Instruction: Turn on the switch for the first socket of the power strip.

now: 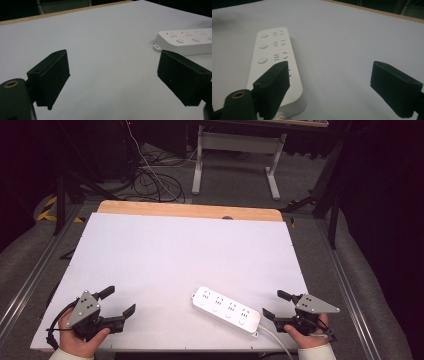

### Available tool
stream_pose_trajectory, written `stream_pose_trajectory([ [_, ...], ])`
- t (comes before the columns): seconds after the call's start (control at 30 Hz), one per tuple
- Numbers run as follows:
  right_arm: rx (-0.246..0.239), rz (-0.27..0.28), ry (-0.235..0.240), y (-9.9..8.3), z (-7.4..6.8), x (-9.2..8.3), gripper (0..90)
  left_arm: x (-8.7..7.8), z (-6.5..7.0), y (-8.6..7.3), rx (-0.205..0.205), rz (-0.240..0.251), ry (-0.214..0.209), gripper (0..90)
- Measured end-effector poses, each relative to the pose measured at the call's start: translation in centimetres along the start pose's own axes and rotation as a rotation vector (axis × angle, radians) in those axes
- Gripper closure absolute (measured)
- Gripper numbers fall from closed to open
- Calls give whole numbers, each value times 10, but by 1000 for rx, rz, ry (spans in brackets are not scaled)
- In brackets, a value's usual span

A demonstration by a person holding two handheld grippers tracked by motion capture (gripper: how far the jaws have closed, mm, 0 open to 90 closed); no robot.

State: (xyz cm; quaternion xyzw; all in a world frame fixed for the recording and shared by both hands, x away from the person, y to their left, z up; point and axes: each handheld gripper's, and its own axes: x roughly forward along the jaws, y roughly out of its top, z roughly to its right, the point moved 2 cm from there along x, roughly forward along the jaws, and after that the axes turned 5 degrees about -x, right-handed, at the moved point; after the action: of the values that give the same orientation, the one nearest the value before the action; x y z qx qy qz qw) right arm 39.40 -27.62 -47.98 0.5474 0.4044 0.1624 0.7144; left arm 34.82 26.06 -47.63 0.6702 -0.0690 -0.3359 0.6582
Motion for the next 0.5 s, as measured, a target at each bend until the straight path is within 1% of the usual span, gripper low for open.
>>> stream_pose_trajectory([
  [0.03,0,1,1,0,0,0,162,0,0,1,18,-1,25,116],
  [0.07,-4,3,1,0,0,-1,162,0,0,1,19,2,31,119],
  [0.2,-3,7,-2,1,0,-2,162,-2,1,2,27,3,33,119],
  [0.23,-5,6,-3,2,0,-2,162,-2,0,2,30,1,40,118],
  [0.37,-7,6,-2,2,0,-2,162,-2,0,1,27,14,45,109],
  [0.5,-6,7,-4,3,0,-3,163,-2,1,2,21,14,46,109],
])
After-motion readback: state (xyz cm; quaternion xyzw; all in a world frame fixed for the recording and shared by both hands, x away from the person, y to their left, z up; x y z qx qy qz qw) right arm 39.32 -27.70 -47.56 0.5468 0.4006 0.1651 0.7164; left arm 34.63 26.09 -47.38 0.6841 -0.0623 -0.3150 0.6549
